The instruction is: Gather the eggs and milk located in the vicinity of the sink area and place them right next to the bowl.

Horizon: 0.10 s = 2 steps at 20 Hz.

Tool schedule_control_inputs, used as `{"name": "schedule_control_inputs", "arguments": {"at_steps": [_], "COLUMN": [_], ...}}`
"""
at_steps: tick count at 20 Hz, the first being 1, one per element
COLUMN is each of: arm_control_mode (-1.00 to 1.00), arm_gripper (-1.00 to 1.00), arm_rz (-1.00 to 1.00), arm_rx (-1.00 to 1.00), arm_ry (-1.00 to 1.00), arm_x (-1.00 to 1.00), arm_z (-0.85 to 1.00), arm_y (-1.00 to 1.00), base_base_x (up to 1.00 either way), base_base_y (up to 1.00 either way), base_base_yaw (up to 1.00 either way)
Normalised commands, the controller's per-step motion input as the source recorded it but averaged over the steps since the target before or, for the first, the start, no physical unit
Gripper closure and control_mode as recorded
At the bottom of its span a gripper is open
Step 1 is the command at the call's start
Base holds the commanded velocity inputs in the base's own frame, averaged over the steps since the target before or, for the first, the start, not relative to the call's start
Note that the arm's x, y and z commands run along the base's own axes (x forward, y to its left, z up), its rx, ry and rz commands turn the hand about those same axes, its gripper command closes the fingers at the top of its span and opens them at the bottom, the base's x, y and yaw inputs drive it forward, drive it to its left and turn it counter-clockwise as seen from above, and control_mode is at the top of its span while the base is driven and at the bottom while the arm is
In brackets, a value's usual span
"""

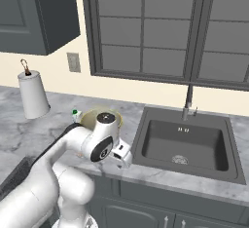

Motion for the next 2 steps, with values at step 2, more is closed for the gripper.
{"name": "schedule_control_inputs", "arguments": {"at_steps": [2], "arm_control_mode": [-1.0], "arm_gripper": [-1.0], "arm_rz": [0.02], "arm_rx": [-0.03], "arm_ry": [0.0], "arm_x": [-0.25], "arm_z": [0.01], "arm_y": [0.14], "base_base_x": [0.0], "base_base_y": [0.0], "base_base_yaw": [0.0]}}
